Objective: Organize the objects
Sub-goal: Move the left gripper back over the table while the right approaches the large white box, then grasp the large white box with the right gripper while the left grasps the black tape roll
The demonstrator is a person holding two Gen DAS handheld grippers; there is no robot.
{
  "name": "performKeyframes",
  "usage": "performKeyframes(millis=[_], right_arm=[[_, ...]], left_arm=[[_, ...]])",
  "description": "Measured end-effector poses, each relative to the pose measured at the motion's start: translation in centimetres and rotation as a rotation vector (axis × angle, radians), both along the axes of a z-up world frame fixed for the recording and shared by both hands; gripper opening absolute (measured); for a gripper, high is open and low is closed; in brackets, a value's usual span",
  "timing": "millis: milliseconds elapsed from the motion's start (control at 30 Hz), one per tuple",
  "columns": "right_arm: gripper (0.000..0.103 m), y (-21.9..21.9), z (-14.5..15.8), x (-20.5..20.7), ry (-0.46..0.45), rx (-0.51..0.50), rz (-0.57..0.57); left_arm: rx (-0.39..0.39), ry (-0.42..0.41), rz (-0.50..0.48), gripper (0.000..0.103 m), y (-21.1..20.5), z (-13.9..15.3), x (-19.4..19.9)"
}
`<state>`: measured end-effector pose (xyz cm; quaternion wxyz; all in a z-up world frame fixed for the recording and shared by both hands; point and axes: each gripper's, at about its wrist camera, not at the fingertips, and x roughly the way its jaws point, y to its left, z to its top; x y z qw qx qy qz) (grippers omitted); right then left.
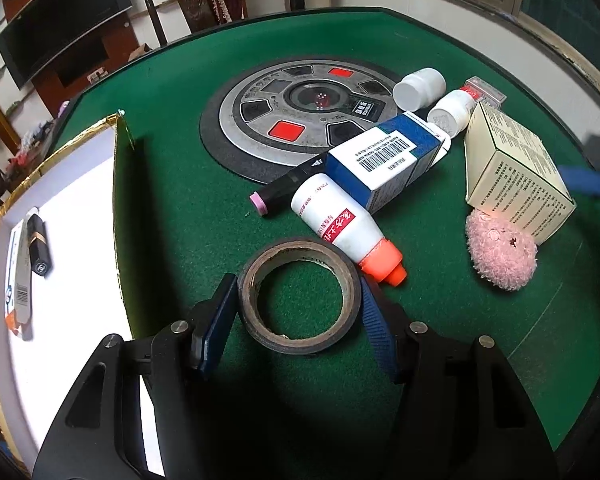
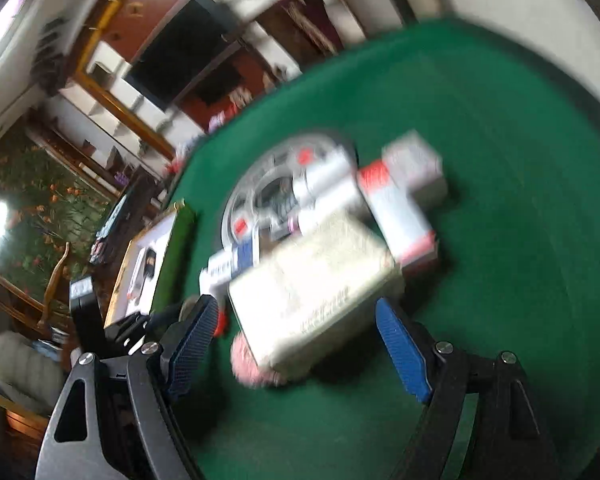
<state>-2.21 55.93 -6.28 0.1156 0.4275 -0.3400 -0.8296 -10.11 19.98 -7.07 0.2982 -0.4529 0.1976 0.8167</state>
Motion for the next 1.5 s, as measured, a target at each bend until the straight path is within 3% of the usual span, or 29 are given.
performKeyframes(millis=[67, 200, 333, 433, 533, 767, 967, 1067, 1200, 1267, 1333, 1500], right_arm=[[0.081, -0.2, -0.7, -0.2, -0.025, -0.046, 0.000], [0.081, -0.5, -1.2, -2.0, -0.093, 0.003, -0.050], [0.081, -2.1, -0.5, -4.6, -0.117, 0.191, -0.078], [0.081, -4.0, 0.0, -6.6, -0.102, 0.402, -0.062], [0.081, -3.9, -0.1, -7.1, -0.086, 0.343, -0.071], [0.081, -2.8, 0.3, -7.0, -0.113, 0.299, -0.223], [0.084, -4.1, 1.1, -9.0, -0.141, 0.374, -0.295], [0.088, -5.3, 1.2, -10.0, -0.168, 0.466, -0.303], [0.089, -7.2, -0.2, -11.5, -0.245, 0.683, -0.229], [0.088, -6.6, -1.1, -11.1, -0.252, 0.673, -0.230], [0.088, -5.1, -1.6, -10.1, -0.230, 0.577, -0.230], [0.076, -2.9, -1.4, -7.9, -0.141, 0.423, -0.175]], left_arm=[[-0.003, 0.004, 0.000, 0.061, 0.0, 0.0, 0.1], [-0.010, 0.016, -0.002, 0.061, 0.1, 0.0, 0.3], [-0.005, 0.007, 0.001, 0.061, 0.4, -0.1, -0.2], [-0.002, 0.002, 0.004, 0.061, 0.6, -0.2, -0.4], [-0.003, 0.004, 0.004, 0.061, 0.6, -0.1, -0.3], [0.002, -0.003, 0.005, 0.061, 0.5, 0.0, -0.3], [0.004, -0.003, 0.007, 0.061, 0.4, 0.0, -0.3], [0.004, -0.003, 0.007, 0.061, 0.4, 0.0, -0.3], [0.005, -0.001, 0.008, 0.061, 0.5, 0.0, -0.3], [0.006, 0.000, 0.009, 0.061, 0.5, 0.0, -0.3], [0.008, 0.003, 0.009, 0.061, 0.4, 0.1, -0.2], [0.034, -0.005, 0.021, 0.059, 0.1, 0.3, -0.4]])
